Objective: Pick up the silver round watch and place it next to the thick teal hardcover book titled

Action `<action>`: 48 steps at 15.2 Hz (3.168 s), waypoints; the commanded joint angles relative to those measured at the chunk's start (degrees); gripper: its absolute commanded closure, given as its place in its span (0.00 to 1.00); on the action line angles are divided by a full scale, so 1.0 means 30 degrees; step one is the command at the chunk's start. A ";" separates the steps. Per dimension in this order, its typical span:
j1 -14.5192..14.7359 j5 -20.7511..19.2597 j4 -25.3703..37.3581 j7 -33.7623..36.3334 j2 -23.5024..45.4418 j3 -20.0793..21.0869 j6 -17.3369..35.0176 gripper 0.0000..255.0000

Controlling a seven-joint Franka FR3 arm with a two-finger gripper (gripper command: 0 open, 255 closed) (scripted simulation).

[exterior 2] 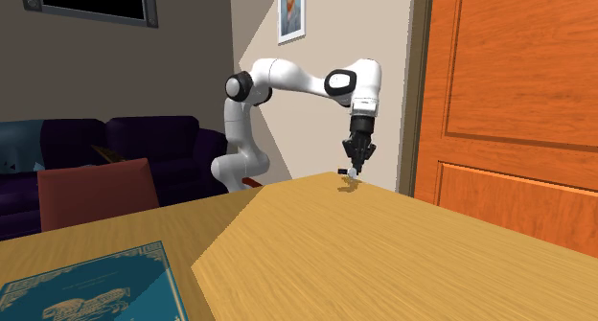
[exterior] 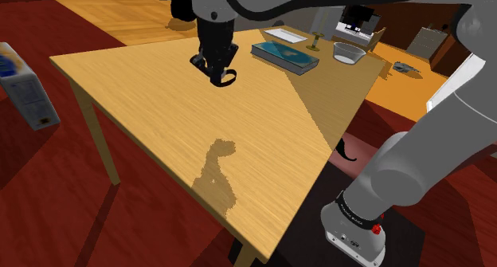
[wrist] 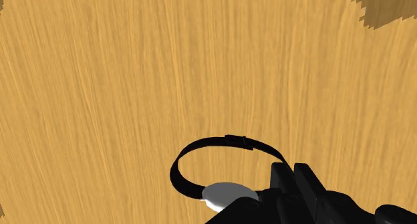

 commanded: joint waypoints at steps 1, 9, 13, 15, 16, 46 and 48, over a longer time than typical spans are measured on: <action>0.0001 0.0002 0.0549 -0.0079 0.0034 0.0012 -0.0524 1.00; -0.1184 -0.0219 0.0763 -0.2735 0.0195 -0.1565 -0.0017 1.00; -0.1962 -0.0460 0.1136 -0.4343 0.0701 -0.2516 0.0434 1.00; -0.2340 -0.0591 0.1461 -0.5114 0.1067 -0.2965 0.0625 1.00; -0.2531 -0.0657 0.1659 -0.5494 0.1277 -0.3179 0.0710 1.00; -0.6172 -0.1665 0.9738 -1.2306 0.9561 -0.6427 0.2231 1.00; -0.6204 -0.1697 0.9194 -1.2202 0.9537 -0.6439 0.2742 1.00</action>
